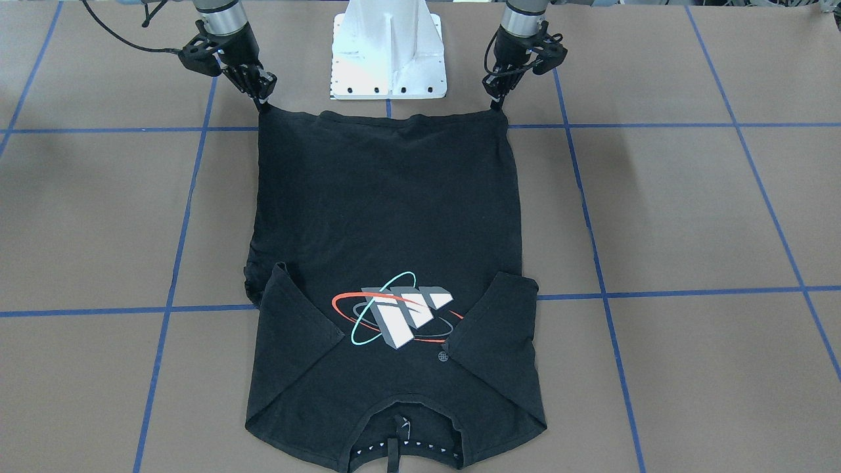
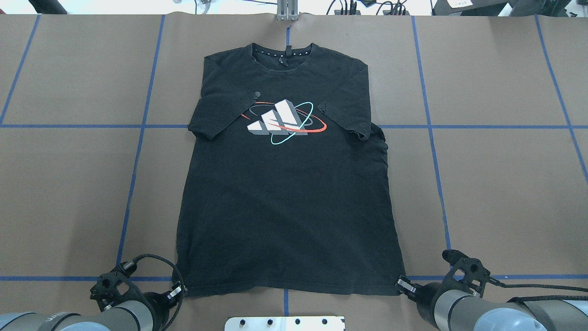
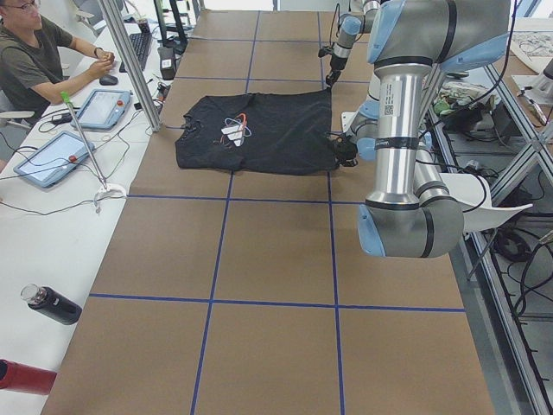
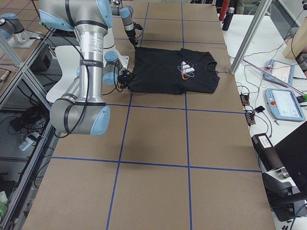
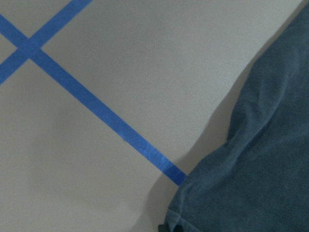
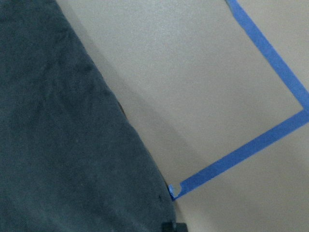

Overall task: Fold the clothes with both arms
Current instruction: 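Grasp both hem corners with the left and right grippers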

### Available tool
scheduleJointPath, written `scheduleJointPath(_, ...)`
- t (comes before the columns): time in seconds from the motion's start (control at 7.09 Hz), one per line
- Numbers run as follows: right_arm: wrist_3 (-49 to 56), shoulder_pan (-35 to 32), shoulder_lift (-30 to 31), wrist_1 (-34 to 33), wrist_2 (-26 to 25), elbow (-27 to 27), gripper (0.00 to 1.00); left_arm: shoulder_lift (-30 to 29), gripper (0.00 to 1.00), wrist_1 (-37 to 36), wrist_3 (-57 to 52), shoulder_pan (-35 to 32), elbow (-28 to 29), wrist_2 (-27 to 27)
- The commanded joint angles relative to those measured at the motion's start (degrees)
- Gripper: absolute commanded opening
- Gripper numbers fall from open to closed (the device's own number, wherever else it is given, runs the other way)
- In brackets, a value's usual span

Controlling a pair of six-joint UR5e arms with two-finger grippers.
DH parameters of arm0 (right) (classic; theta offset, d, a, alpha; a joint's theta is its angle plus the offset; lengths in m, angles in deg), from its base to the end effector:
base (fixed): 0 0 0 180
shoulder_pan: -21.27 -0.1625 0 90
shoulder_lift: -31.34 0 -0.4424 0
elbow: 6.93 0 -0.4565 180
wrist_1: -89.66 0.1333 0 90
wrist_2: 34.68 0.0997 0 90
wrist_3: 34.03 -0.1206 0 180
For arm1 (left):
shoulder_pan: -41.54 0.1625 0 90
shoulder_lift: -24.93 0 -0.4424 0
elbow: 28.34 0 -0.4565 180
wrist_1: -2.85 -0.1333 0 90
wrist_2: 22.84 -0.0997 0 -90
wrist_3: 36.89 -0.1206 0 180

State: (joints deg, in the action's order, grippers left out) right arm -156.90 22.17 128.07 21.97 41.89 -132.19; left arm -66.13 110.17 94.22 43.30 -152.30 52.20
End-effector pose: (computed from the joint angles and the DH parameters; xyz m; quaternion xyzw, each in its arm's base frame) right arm -0.5056 -0.1534 0.3806 -0.0228 -0.4386 0.2953 0.8485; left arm 0.5400 -0.1479 0.3351 -0.0510 0.4497 -0.3537 0.8186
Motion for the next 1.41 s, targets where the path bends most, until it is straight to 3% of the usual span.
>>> scheduleJointPath(0.0,0.0,0.0,1.1,0.0,0.8,-1.6,0.0,2.9,0.0,-0.4,-0.3,0.0,-6.9,0.5)
scheduleJointPath(0.56,0.1,0.3,7.5,0.4,9.5,-10.9,0.0,4.4,0.0,-4.1,-0.2,1.2,-17.6,7.9)
scheduleJointPath(0.85,0.2,-1.5,9.4,0.4,11.3,-14.1,0.0,4.9,0.0,-4.7,-0.2,-0.2,-19.3,8.2)
scheduleJointPath(0.99,0.3,-7.0,8.2,0.3,15.1,-14.0,0.0,4.2,0.0,-4.8,0.0,-4.7,-21.3,9.8)
scheduleJointPath(1.27,0.4,-20.4,1.1,-1.2,26.6,-10.4,0.0,0.0,0.0,-4.7,-7.0,-17.1,-21.7,20.5)
